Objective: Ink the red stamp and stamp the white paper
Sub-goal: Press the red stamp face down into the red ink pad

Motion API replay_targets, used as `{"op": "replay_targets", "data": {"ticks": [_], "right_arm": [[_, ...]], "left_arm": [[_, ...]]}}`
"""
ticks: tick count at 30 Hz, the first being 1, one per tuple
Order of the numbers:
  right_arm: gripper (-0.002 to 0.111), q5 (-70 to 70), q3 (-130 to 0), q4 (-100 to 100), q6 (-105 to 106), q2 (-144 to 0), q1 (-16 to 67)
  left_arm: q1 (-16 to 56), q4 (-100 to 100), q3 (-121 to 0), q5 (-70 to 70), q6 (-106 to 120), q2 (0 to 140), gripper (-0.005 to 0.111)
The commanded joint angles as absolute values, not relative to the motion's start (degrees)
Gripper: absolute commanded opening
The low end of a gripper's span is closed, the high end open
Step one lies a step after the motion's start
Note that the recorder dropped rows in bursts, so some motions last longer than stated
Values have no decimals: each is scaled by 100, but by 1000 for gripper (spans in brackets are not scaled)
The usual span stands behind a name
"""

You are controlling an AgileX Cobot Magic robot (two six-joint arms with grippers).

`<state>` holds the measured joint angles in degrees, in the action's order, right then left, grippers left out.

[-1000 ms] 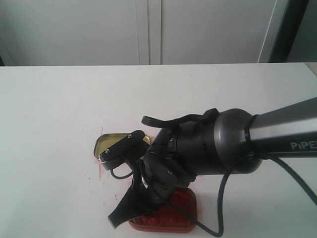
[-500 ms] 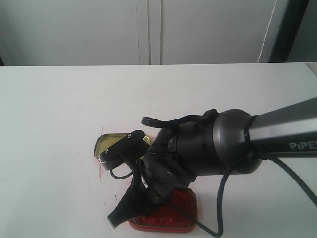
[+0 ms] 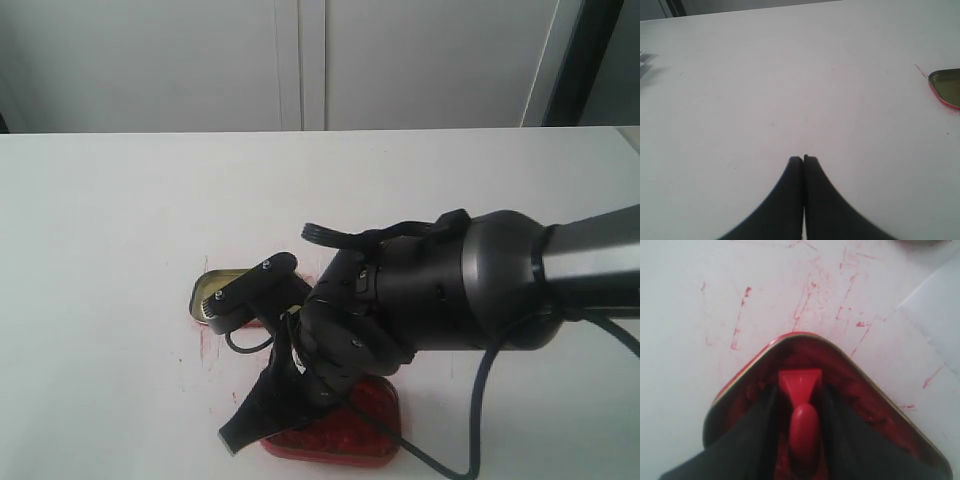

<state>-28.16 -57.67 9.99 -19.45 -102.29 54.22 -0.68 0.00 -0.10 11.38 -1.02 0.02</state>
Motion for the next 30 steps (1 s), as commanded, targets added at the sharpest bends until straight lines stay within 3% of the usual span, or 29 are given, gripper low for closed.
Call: {"op": "replay_targets", "data": {"ticks": [1, 30], "right_arm": [[0, -2772, -5758, 1052, -1971, -9953, 5423], [0, -2772, -5758, 1651, -1769, -9843, 5423]], "left_arm": [[-40, -33, 0, 1113, -125, 0, 0], [-40, -33, 0, 1113, -125, 0, 0]]}}
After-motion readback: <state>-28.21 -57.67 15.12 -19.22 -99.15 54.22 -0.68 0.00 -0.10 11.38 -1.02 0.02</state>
